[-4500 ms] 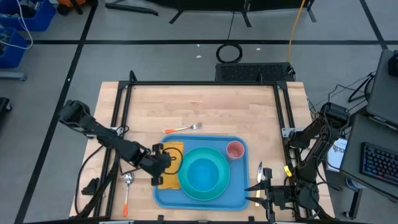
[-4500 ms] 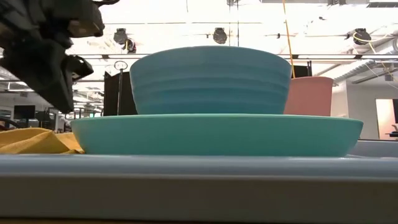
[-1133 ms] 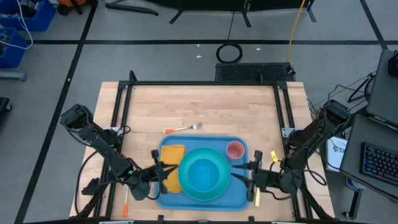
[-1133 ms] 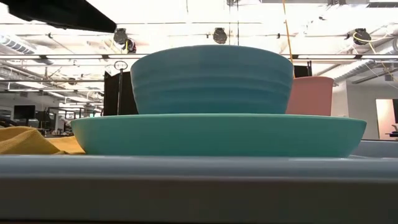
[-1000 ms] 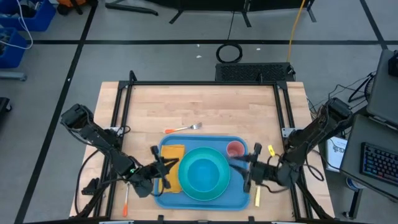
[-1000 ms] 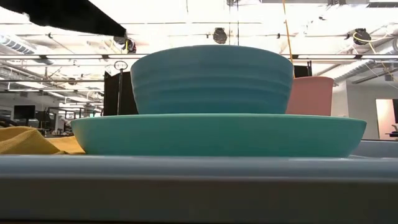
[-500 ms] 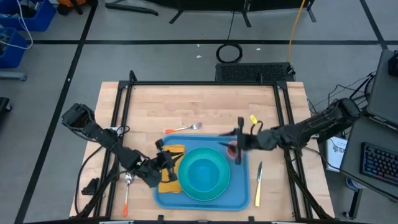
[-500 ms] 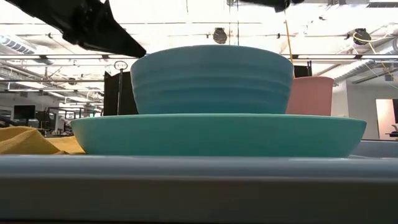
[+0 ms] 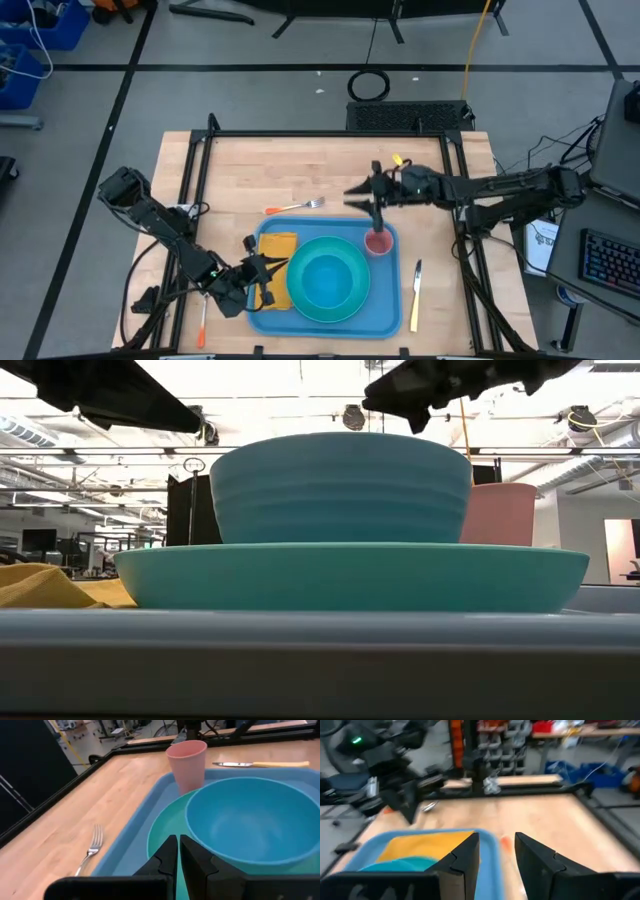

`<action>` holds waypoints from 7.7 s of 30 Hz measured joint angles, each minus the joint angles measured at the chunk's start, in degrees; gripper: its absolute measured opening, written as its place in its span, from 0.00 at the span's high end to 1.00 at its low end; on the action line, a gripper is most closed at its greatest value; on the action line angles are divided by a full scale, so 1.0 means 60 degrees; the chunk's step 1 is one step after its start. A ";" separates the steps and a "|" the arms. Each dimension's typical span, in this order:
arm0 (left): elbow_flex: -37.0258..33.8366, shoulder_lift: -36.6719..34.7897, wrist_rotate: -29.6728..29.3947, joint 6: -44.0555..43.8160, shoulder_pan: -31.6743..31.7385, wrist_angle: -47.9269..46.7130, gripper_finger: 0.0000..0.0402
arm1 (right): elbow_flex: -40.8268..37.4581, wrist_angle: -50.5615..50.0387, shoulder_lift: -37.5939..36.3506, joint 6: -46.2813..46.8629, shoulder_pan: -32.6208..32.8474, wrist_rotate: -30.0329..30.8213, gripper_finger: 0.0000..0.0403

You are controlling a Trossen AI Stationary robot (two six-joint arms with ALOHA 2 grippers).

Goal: Set up tray
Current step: Put the orange fork on top of the yellow napkin to the left of the light blue plate

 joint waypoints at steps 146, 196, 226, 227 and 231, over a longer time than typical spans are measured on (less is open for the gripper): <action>0.0000 -0.0448 -0.0488 -0.3784 -0.0271 -0.4341 0.94 | 0.9078 -0.5971 1.0545 -0.5384 -0.1296 -0.1371 0.99; -0.0004 -0.0444 0.2393 -0.5067 -0.0203 -0.1462 0.94 | 0.9074 -0.9079 0.7114 -0.8450 0.2921 0.6344 1.00; -0.0004 -0.0444 0.2605 -0.2794 0.0155 -0.1840 0.58 | 0.8492 -0.9011 0.7134 -0.9438 0.4277 0.7033 1.00; -0.0004 -0.0444 0.2608 -0.2790 0.0166 -0.1813 0.58 | 0.8429 -0.8875 0.7131 -0.9515 0.4277 0.7033 1.00; -0.0004 -0.0444 0.3049 -0.2559 0.0317 -0.1341 0.58 | 0.8295 -0.8325 0.7131 -0.9925 0.4325 0.7030 1.00</action>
